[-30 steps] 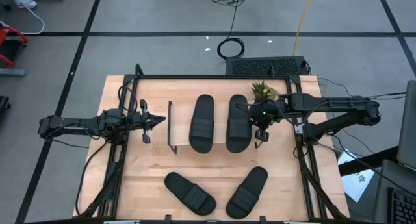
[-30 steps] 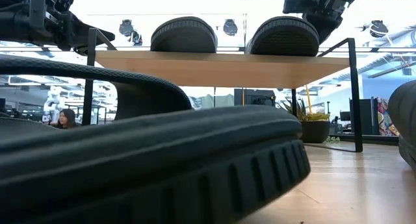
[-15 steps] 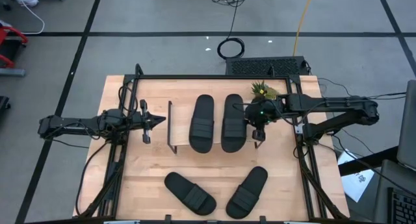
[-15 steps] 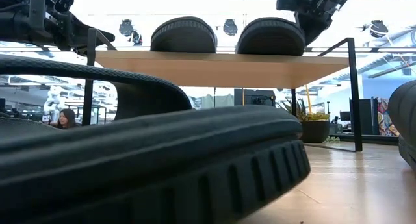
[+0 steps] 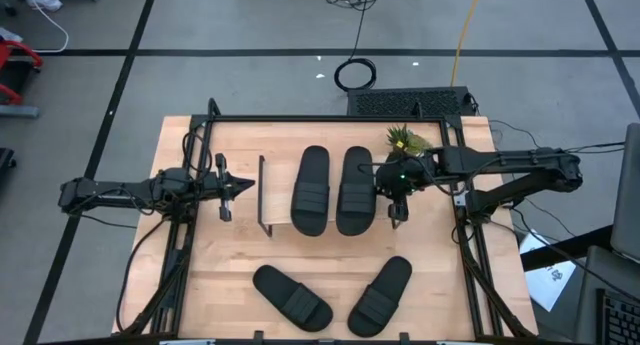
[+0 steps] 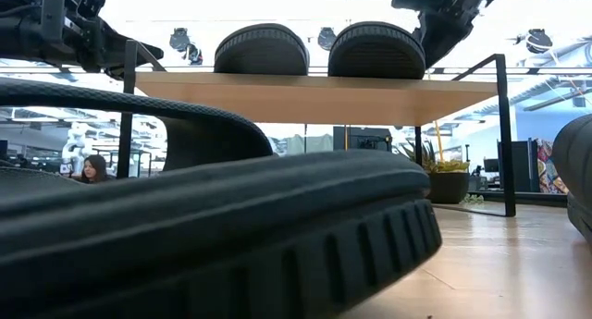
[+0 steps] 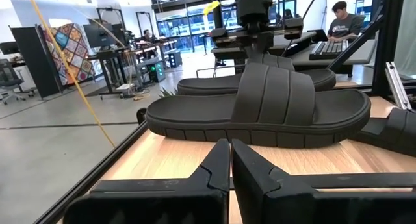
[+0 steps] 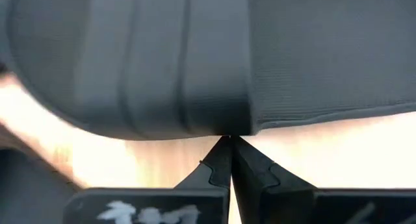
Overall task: Pick and place slides into the shelf
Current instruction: Adjust the black slide from the shelf, then move the black slide under the shelf
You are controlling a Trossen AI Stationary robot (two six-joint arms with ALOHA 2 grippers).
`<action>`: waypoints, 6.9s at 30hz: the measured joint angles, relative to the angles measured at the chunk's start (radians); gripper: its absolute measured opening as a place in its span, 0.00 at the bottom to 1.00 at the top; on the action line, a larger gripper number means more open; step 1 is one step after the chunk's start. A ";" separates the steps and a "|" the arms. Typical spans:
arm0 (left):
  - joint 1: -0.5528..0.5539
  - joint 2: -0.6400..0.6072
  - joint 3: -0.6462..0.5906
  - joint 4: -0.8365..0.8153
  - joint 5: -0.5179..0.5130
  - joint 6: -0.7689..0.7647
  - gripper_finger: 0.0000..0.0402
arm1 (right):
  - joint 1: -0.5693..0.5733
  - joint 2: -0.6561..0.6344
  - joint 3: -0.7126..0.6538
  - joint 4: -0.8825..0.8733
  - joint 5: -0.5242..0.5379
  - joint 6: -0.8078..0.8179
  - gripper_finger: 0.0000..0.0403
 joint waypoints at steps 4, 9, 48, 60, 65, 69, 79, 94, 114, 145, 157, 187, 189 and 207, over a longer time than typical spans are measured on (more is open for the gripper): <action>0.000 0.000 0.000 -0.001 0.001 0.000 0.04 | 0.022 -0.054 0.000 -0.012 0.000 -0.007 0.00; 0.000 0.000 0.000 -0.009 0.004 0.010 0.04 | 0.085 -0.146 0.000 0.073 -0.004 -0.110 0.00; -0.087 -0.217 0.000 -0.042 -0.214 0.214 0.00 | 0.208 -0.766 -0.602 0.820 -0.095 -0.168 0.00; -0.118 -0.271 0.000 -0.074 -0.185 0.281 0.00 | 0.131 -0.901 -0.729 0.818 -0.242 -0.116 0.00; -0.118 -0.271 0.000 -0.069 -0.188 0.266 0.00 | 0.172 -0.918 -0.831 0.983 -0.277 -0.071 0.00; -0.118 -0.271 0.000 -0.055 -0.192 0.265 0.00 | 0.181 -0.944 -0.876 1.016 -0.259 -0.121 0.00; -0.117 -0.270 0.000 -0.093 -0.190 0.225 0.00 | 0.175 -0.967 -0.901 1.033 -0.263 -0.141 0.00; -0.117 -0.270 0.000 -0.149 -0.187 0.183 0.02 | 0.175 -0.967 -0.937 1.114 -0.266 -0.262 0.00; -0.117 -0.270 0.000 -0.185 -0.188 0.175 0.02 | 0.422 -0.690 -0.530 0.786 0.144 -0.385 0.11; -0.117 -0.268 0.000 -0.260 -0.188 0.135 0.02 | 0.979 -0.192 -0.283 0.530 0.418 0.169 0.00; -0.117 -0.268 0.000 -0.260 -0.188 0.136 0.02 | 1.106 0.029 -0.323 0.579 0.657 0.579 0.00; -0.117 -0.268 0.000 -0.259 -0.188 0.185 0.02 | 0.992 0.058 -0.726 1.225 0.547 0.886 0.28; -0.117 -0.268 0.000 -0.259 -0.188 0.185 0.02 | 0.991 0.058 -0.726 1.228 0.549 0.830 0.32; -0.117 -0.268 0.000 -0.254 -0.135 0.176 0.02 | 1.017 0.010 -0.726 1.434 0.637 0.064 0.04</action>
